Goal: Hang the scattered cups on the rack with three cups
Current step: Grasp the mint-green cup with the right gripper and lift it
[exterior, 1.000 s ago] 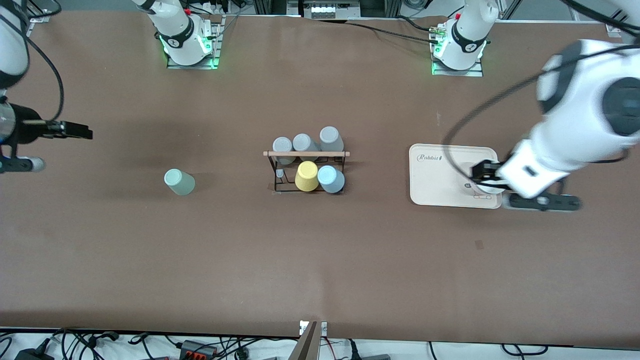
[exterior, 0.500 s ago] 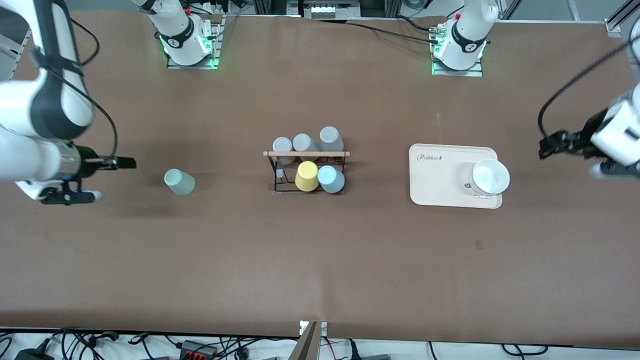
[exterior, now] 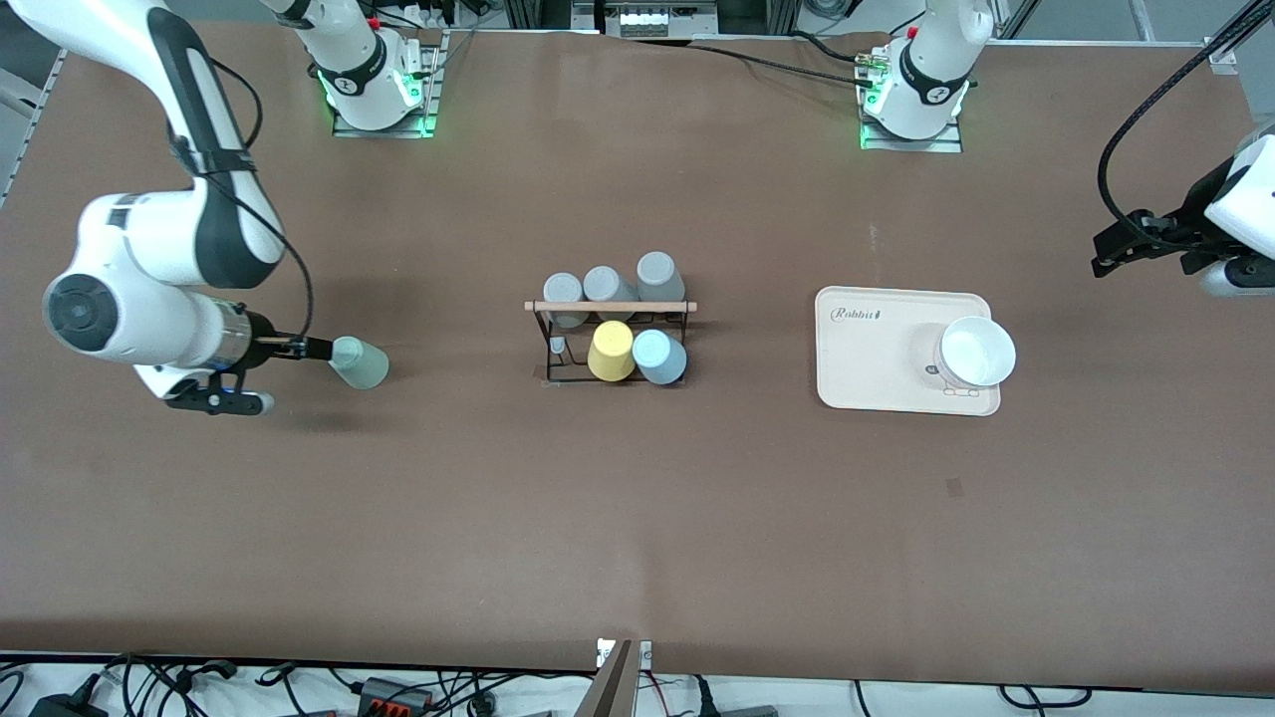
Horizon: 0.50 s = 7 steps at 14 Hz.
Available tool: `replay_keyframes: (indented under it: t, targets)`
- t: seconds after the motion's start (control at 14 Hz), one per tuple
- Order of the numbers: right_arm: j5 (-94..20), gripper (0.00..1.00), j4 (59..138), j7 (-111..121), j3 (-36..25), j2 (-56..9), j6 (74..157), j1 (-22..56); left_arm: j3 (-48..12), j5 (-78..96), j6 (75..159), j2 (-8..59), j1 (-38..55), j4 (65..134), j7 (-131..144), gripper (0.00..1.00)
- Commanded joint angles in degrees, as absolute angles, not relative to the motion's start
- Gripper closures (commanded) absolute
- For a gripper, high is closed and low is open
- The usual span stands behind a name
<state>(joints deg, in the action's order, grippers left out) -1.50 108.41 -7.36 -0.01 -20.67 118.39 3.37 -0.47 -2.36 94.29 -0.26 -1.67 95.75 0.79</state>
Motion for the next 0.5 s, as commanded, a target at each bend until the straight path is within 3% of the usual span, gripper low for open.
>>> replay_keyframes:
  t: [0.0, 0.43]
  targets:
    - [-2.2, 0.0, 114.2, -8.6, -0.1, -19.2, 125.0, 4.3, -0.3, -1.4, 93.3, -0.8, -1.5, 95.5, -0.5, 0.0]
    - [-2.2, 0.0, 117.6, -11.2, -0.1, -19.4, 128.1, 5.1, -0.4, -1.4, 93.1, -0.8, -1.2, 95.1, -0.5, 0.0]
